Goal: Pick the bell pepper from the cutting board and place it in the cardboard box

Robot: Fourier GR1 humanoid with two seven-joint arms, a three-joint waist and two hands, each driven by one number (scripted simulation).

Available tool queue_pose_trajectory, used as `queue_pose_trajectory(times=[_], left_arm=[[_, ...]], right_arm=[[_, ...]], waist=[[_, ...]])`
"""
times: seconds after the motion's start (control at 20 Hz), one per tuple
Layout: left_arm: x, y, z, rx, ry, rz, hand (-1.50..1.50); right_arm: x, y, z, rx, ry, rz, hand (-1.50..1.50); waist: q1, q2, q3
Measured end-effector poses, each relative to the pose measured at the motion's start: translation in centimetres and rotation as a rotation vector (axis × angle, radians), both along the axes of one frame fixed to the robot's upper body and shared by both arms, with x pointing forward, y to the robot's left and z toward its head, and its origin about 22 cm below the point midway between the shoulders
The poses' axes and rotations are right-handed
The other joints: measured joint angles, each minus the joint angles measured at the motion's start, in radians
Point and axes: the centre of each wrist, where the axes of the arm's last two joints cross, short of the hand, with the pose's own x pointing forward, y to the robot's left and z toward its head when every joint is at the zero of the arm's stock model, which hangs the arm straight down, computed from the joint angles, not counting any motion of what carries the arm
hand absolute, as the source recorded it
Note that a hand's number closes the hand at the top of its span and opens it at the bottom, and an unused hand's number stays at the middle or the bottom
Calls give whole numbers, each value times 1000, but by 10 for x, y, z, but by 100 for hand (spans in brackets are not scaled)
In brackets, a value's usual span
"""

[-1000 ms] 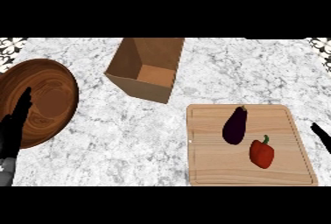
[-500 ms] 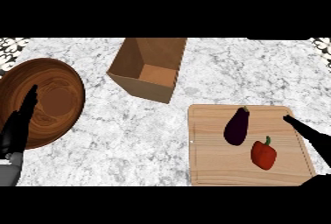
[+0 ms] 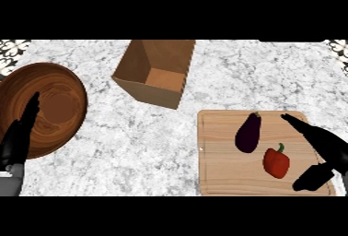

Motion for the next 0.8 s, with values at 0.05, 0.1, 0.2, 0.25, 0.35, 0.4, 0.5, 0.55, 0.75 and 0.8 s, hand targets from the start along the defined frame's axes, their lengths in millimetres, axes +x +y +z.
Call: queue_pose_trajectory(times=[0.05, 0.1, 0.2, 0.25, 0.35, 0.4, 0.5, 0.55, 0.75, 0.8], left_arm=[[0, 1, 0, 0, 1, -1, 0], [-1, -1, 0, -2, 1, 2, 0], [-3, 2, 0, 0, -1, 7, 0], [-1, 5, 2, -4, 1, 8, 0], [5, 4, 4, -2, -5, 11, 0], [2, 4, 8, -2, -8, 10, 0], [0, -1, 3, 1, -1, 8, 0], [2, 0, 5, 0, -1, 5, 0], [0, 0, 4, 3, -1, 9, 0], [1, 1, 5, 1, -2, 12, 0]], right_arm=[[-1, 0, -3, -1, 0, 3, -150], [-2, 2, -4, -2, 5, 5, -150], [-2, 4, -1, -1, 7, 7, -150], [-4, 2, 0, 3, 9, 9, -150], [-3, 3, -5, 14, 4, 16, -150], [-1, 6, -4, 22, 5, 22, -150], [-1, 14, -1, 38, 5, 35, -150], [-2, 19, -2, 48, 2, 44, -150], [-3, 30, 3, 71, -16, 79, -150], [-8, 34, 3, 77, -22, 85, -150]], waist=[[-1, 0, 0], [-2, 0, 0], [-3, -1, 0], [-4, -1, 0], [-5, -1, 0], [-4, -1, 0], [-5, -1, 0], [-5, -1, 0], [-5, -1, 0], [-6, -1, 0]])
